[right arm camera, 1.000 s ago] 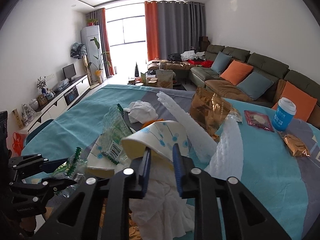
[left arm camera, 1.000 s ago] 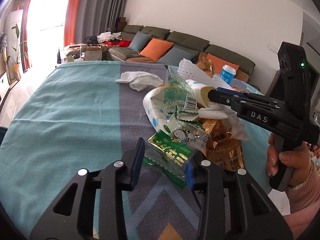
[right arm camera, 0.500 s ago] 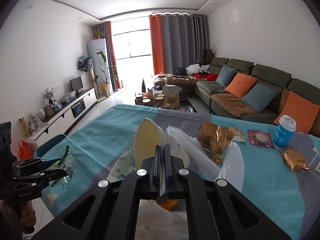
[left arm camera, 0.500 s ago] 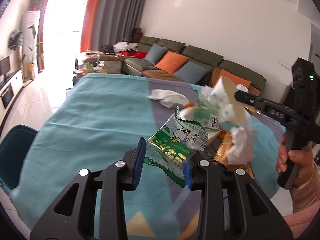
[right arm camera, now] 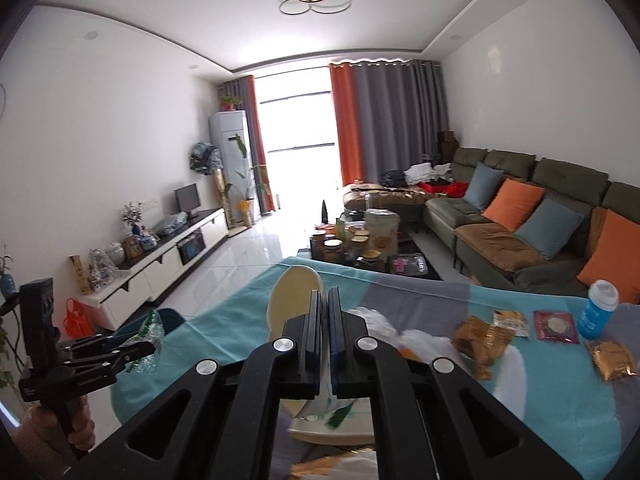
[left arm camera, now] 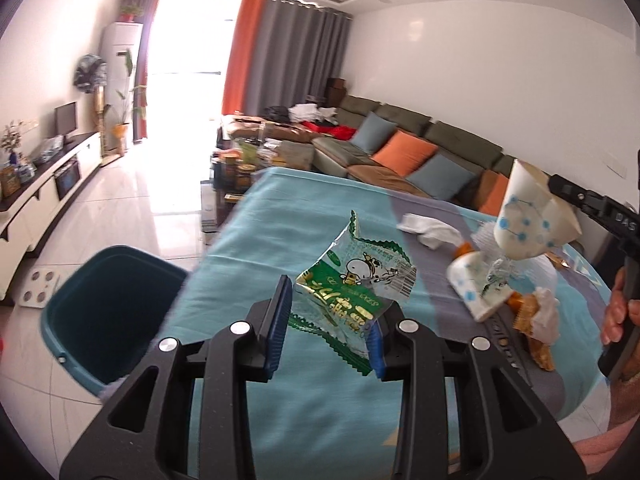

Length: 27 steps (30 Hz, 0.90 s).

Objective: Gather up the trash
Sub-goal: 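Carry the wrapper and cup to the teal bin and open both tools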

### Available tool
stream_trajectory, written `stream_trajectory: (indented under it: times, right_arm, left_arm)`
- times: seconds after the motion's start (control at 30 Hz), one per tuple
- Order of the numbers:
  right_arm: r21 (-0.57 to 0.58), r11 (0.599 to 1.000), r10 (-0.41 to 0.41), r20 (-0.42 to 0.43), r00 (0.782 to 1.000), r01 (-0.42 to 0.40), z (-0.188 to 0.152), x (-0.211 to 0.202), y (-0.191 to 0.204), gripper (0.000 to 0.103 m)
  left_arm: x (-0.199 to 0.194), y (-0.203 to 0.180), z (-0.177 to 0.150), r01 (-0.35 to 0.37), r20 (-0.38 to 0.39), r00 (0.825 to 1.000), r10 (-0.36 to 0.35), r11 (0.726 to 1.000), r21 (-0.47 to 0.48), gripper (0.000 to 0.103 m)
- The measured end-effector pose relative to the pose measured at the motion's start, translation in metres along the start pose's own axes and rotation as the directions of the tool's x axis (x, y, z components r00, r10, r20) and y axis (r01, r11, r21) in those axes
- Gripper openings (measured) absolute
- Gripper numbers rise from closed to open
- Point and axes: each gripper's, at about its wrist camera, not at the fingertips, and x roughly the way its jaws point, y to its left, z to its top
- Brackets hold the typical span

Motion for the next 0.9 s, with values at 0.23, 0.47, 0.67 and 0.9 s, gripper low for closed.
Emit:
stream_trajectory:
  times: [0.23,0.47,0.67,0.9]
  right_arm:
    - [-0.024,0.987,0.158,-0.023,0.987,-0.159,0.010,0.028,0.046,0.002]
    - [-0.022,0.949,0.311,-0.095,0.946,-0.315,0.009,0.075,0.101,0.002]
    - [0.014,0.907,0.417,-0.160,0.895,-0.420,0.007,0.115,0.144,0.002]
    - [0.029,0.877,0.474,-0.224,0.852,-0.480,0.002,0.155,0.187,0.002]
  left_arm:
    - [-0.018,0.041,0.002,-0.094,0.014,0.995,0.094,0.995,-0.041,0.034]
    - [-0.029,0.086,0.006,-0.199,0.015,0.979,0.202,0.976,-0.088,0.034]
    - [-0.035,0.131,0.004,-0.271,-0.013,0.962,0.272,0.951,-0.151,0.034]
    - [-0.029,0.171,-0.001,-0.334,-0.059,0.943,0.329,0.926,-0.173,0.034]
